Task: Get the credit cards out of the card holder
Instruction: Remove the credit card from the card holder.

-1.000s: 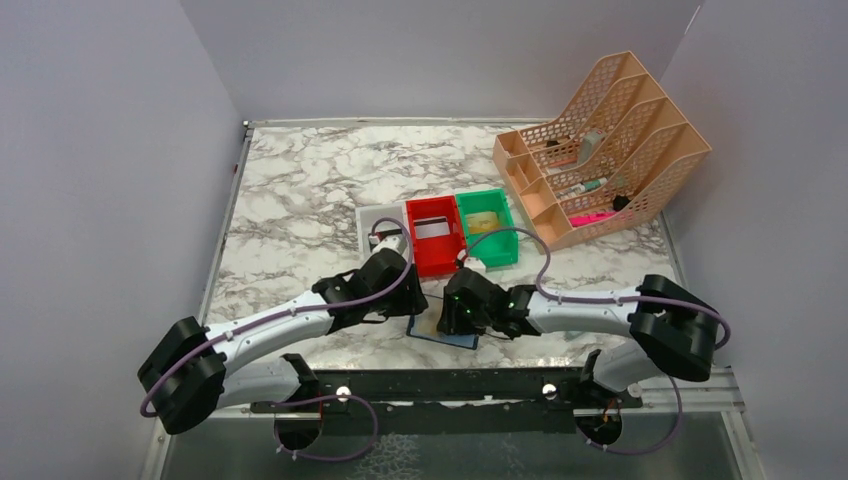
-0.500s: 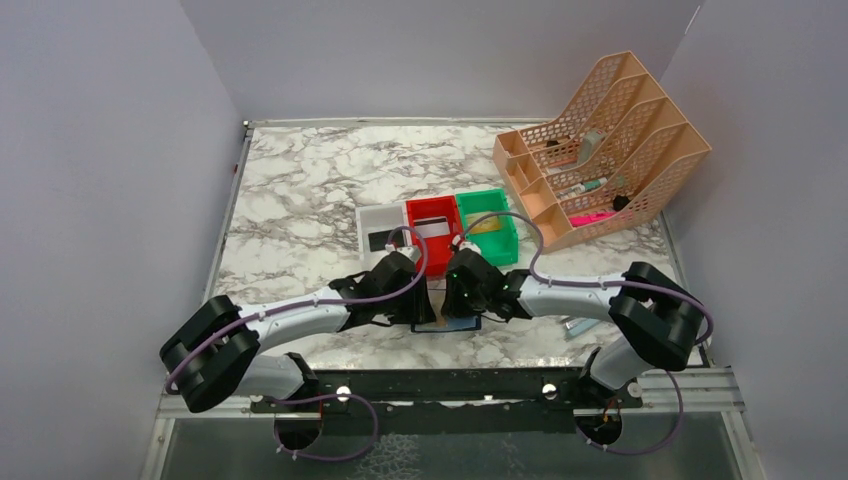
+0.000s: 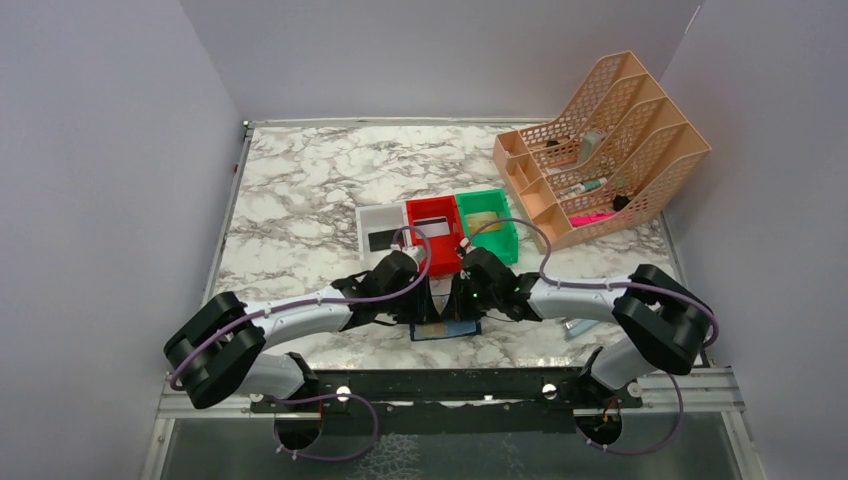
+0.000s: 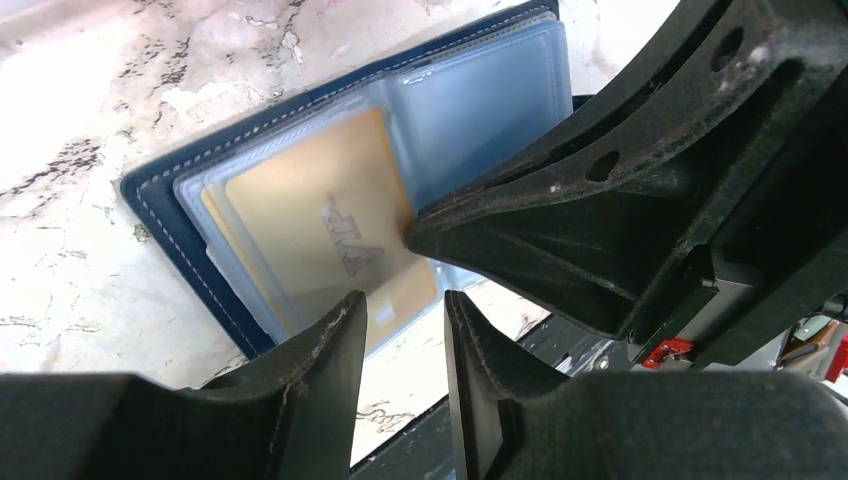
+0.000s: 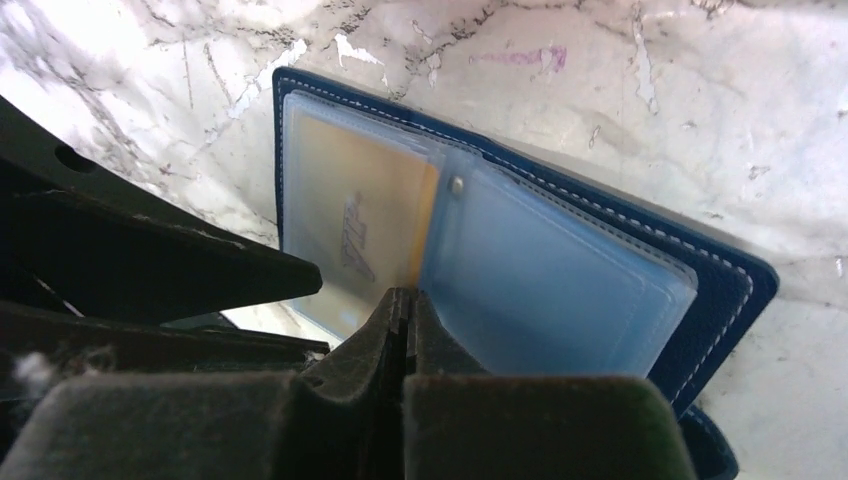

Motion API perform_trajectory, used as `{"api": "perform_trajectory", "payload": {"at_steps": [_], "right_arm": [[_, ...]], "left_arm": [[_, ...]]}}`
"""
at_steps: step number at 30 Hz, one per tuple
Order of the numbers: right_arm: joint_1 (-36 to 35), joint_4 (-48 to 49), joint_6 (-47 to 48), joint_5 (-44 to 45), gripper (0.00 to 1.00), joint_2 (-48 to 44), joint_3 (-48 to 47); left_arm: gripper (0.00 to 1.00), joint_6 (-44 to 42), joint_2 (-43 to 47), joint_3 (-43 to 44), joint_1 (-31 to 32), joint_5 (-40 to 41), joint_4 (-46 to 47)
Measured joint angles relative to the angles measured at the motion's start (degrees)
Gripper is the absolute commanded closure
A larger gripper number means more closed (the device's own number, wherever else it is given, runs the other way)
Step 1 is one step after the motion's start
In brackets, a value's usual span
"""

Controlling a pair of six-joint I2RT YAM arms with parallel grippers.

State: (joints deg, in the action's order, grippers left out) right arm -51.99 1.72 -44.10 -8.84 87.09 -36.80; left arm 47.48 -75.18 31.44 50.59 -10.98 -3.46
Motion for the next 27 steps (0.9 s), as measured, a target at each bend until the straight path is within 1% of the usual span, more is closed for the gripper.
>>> {"api": "perform_trajectory", "payload": {"at_steps": [5,8,12,13,15,18,24,26,27], "right_arm": [[0.4,1.2,-2.2,-1.0,0.99,-0.8,0.9],[0.8,1.4,-2.4,-1.1,0.99,-1.5,1.0],[1.6,2.6,-2.6,-1.7,0.99,-2.9,2.7],[1.8,2.6,-2.7,-1.9,0.96,-3.2,3.1],[1.9,2.3,-2.8,-1.9,0.87,-3.4,3.2],[2.1,1.3,-2.2,-1.9,0.76,-3.4,2.8],[2.1,-2.5,0.8,-0.8,0.66,-3.3,-0.7],[1.7,-4.5,1.7,0.5,0.61,-3.0,-2.4],[1.2,-5.7,2.2,1.6,0.6,-2.7,-3.4]], "left_arm": [[0.63,0.0,0.0,0.0,0.0,-0.1,0.4],[0.6,0.0,0.5,0.0,0.0,0.4,0.2],[0.57,0.1,3.5,-0.1,0.0,3.0,-1.4],[0.57,0.2,4.3,-0.1,0.0,3.6,-1.6],[0.56,0.5,6.1,-0.1,0.0,5.1,-2.4],[0.51,1.4,8.4,-0.3,0.0,7.5,-3.3],[0.41,3.6,15.3,-2.1,0.0,14.0,-7.4],[0.39,4.3,17.4,-2.2,0.0,16.5,-9.3],[0.37,4.6,18.6,-2.2,0.0,17.9,-10.3]]}}
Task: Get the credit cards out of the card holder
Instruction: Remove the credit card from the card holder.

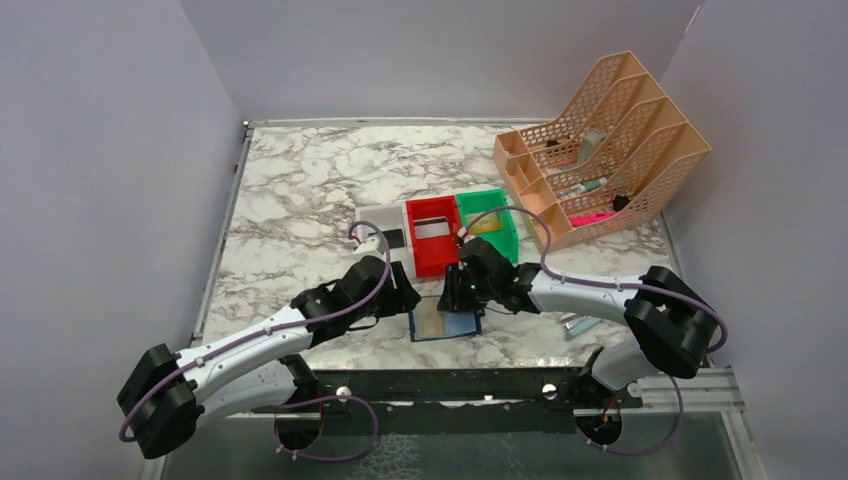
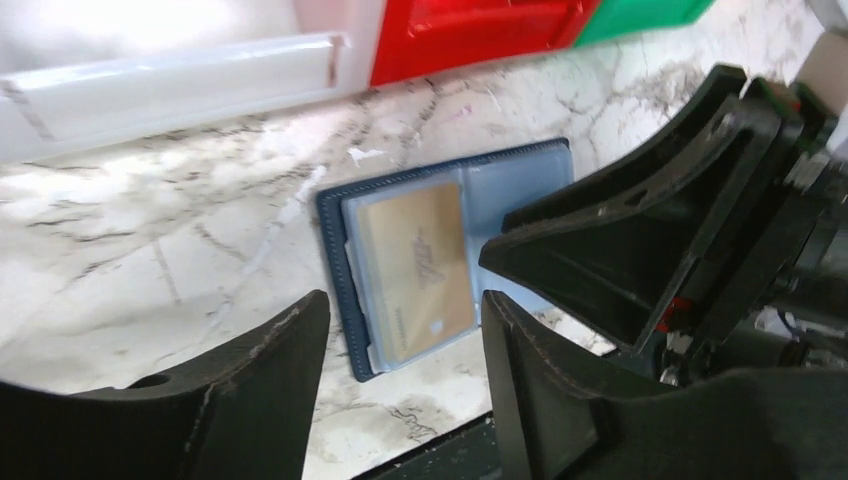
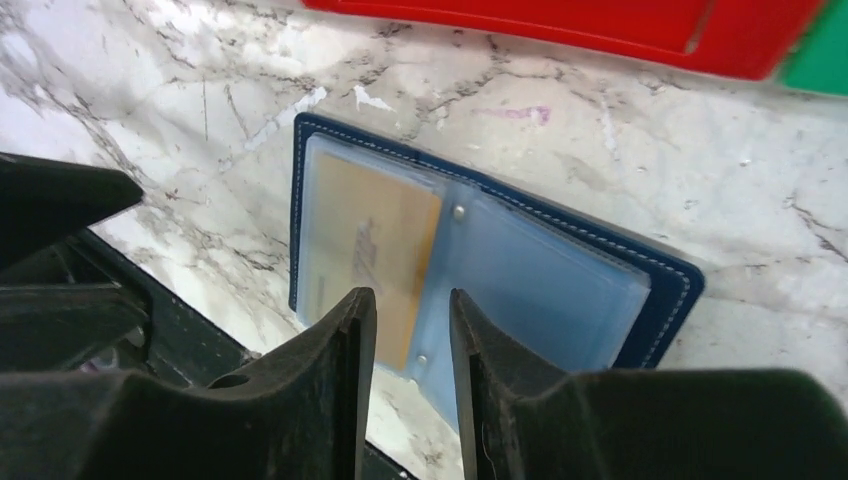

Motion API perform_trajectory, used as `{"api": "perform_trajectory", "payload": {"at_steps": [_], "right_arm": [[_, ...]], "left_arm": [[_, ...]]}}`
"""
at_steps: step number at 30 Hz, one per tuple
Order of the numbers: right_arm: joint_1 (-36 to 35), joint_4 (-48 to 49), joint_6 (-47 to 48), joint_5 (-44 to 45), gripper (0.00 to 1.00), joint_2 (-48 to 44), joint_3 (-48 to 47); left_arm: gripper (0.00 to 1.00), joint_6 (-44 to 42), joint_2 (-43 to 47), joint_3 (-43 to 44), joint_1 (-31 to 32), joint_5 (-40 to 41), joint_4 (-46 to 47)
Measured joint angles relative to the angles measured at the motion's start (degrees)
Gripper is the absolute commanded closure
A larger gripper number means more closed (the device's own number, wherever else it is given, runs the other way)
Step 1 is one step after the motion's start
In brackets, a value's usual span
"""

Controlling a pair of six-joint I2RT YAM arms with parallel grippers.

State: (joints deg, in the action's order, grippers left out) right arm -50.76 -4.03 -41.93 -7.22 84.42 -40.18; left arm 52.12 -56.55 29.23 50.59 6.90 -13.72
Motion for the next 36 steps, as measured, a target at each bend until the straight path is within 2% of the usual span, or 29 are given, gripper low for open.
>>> {"api": "perform_trajectory", "payload": {"at_steps": [4,9,16,20,22,25,29,34,36], "right_arm": [[-4.0,-4.8,1.0,5.0,0.59,1.8,-4.5],[-8.6,-9.6,1.3,11.1,0.56,5.0,-10.3],[-12.4,-14.6,1.1,17.4,0.48,10.6,-16.5],[-13.0,-17.1,1.0,19.1,0.49,14.1,-18.2],[-13.0,-18.0,0.8,19.7,0.54,15.0,-19.3],[-13.0,-18.2,-0.2,20.6,0.72,15.6,-19.8],[-13.0,-17.8,-1.6,22.3,0.85,15.5,-19.3],[-13.0,-15.2,-2.6,22.4,0.98,14.4,-17.4],[-13.0,-14.1,-3.0,22.3,0.99,14.0,-16.6]], "left_arm": [[0.32,0.8,3.9,0.0,-0.1,4.3,-3.2],[0.31,1.4,5.5,0.0,-0.6,7.3,-6.2],[0.3,1.7,6.0,0.0,-1.0,8.6,-8.8],[0.3,1.7,6.2,-0.1,-1.1,8.8,-9.2],[0.3,1.7,6.5,-0.1,-1.1,8.9,-9.2],[0.3,1.7,6.8,-0.1,-1.2,8.9,-9.2],[0.3,1.7,7.0,-0.1,-1.4,8.9,-9.2],[0.3,1.8,6.5,-0.1,-1.4,8.7,-8.8],[0.3,1.7,5.8,-0.1,-1.4,8.2,-8.3]]}}
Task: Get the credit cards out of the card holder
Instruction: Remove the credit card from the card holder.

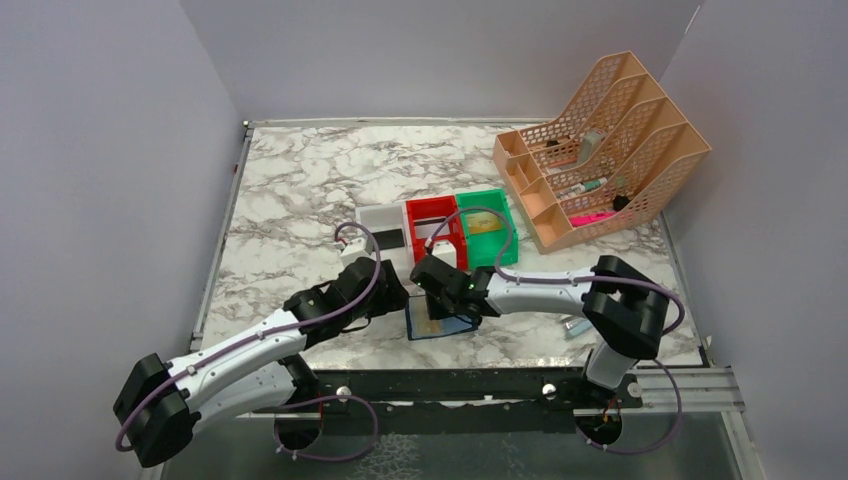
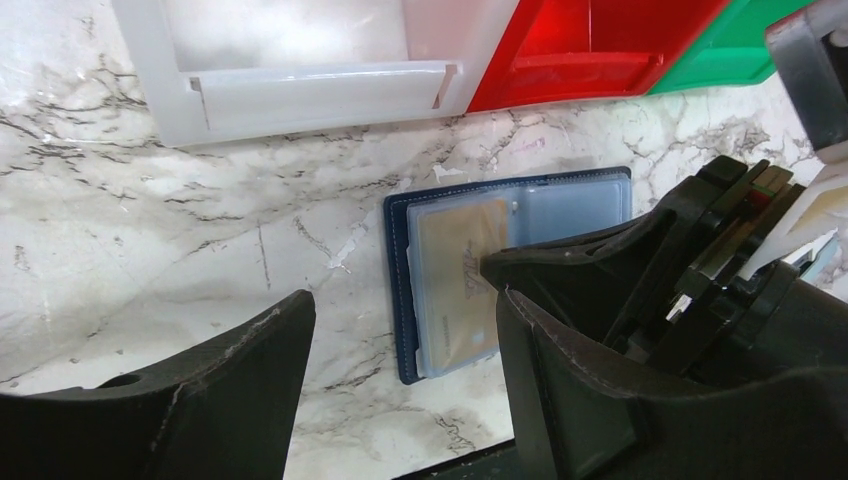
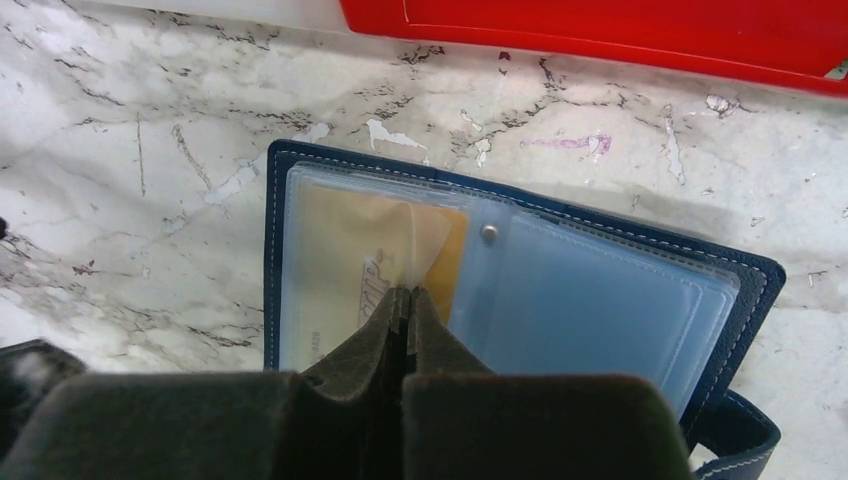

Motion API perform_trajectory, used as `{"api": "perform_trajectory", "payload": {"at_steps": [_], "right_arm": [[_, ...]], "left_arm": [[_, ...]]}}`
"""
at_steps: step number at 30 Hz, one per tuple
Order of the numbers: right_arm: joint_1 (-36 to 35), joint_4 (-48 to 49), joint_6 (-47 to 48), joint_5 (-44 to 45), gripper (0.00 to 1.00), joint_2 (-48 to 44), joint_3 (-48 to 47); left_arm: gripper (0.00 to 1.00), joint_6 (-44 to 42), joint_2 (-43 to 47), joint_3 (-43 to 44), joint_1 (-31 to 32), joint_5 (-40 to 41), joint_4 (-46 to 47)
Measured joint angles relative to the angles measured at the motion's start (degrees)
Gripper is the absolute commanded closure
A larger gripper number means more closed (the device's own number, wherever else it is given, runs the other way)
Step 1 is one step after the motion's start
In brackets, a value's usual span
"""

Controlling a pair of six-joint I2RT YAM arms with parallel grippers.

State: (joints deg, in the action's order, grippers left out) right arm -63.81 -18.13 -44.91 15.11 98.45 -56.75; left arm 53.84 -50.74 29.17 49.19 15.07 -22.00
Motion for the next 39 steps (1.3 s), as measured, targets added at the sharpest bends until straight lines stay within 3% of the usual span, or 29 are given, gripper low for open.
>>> {"api": "perform_trajectory", "payload": {"at_steps": [23,39], "right_arm": [[11.5,22.0,-2.3,-23.6,0.99,-10.4,19.5],[14.5,28.3,-6.1,-27.6,0.99,-13.6,25.2]], "left_arm": [[0.3,-3.3,-10.4,0.0,0.0,-15.2,13.0],[0.3,-3.3,-16.7,-0.1,0.0,-20.2,18.2]]}}
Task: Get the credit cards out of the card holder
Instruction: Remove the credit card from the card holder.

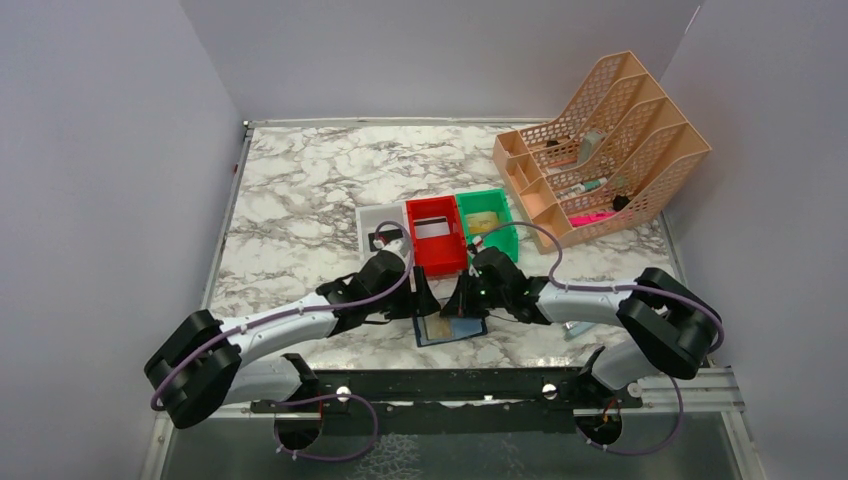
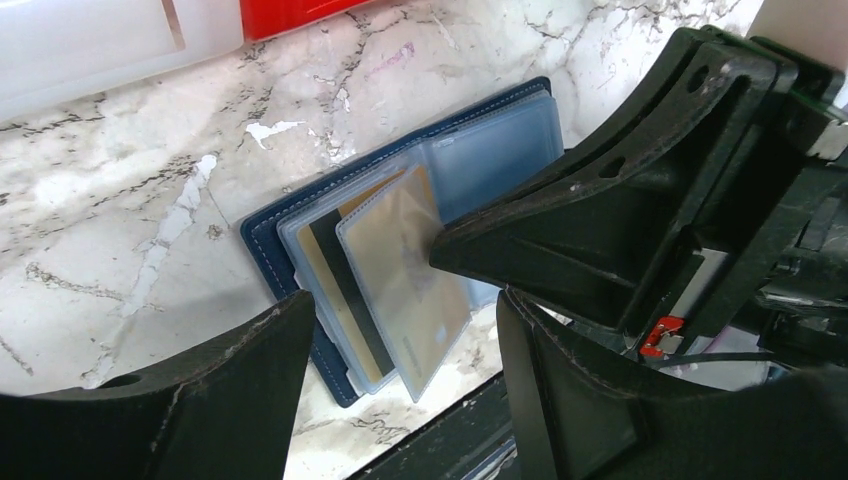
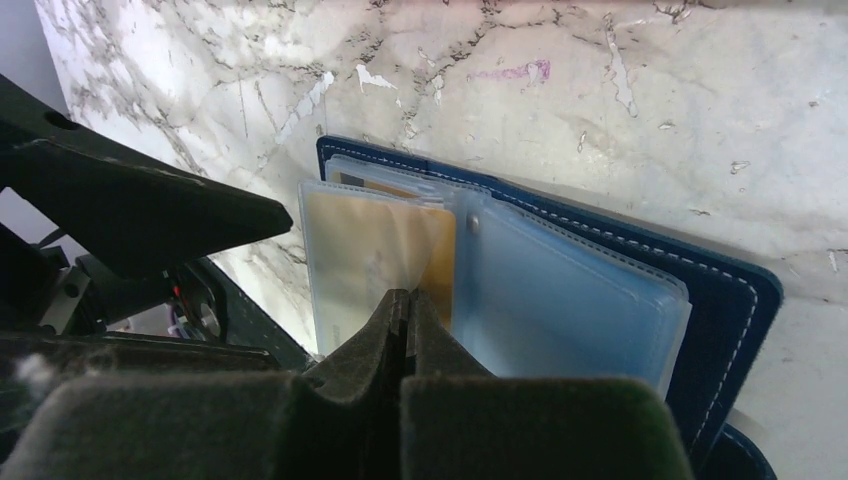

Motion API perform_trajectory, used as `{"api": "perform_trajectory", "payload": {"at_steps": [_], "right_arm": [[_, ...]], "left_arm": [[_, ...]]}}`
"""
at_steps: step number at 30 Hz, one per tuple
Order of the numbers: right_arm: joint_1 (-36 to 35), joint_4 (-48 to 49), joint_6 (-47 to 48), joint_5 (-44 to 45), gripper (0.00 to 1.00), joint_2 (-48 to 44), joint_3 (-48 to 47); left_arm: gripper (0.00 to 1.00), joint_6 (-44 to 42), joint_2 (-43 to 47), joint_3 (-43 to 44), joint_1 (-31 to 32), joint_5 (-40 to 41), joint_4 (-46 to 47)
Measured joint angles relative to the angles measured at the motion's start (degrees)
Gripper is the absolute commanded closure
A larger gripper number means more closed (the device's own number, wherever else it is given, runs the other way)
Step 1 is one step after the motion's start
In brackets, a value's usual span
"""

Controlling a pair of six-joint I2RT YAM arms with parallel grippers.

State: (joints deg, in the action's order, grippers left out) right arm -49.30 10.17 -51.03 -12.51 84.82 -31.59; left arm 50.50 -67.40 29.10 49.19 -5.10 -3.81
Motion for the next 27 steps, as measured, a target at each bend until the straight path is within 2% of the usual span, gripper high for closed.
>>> {"api": "perform_trajectory", "payload": {"at_steps": [19,23,27], "right_arm": [[1.4,1.7,-0.7,-0.7,0.99,-1.2,2.1],[1.6,1.7,-1.0,-0.8,0.99,-1.4,2.3],[1.8,1.4,-1.1,-0.9,0.9,-2.1,2.3]], "left_arm": [[0.38,0.8,-7.5,0.0,0.0,-5.4,7.7],[0.42,1.0,-8.6,0.0,0.0,-6.3,9.0],[0.45,1.2,-9.6,0.0,0.0,-7.6,11.1]]}}
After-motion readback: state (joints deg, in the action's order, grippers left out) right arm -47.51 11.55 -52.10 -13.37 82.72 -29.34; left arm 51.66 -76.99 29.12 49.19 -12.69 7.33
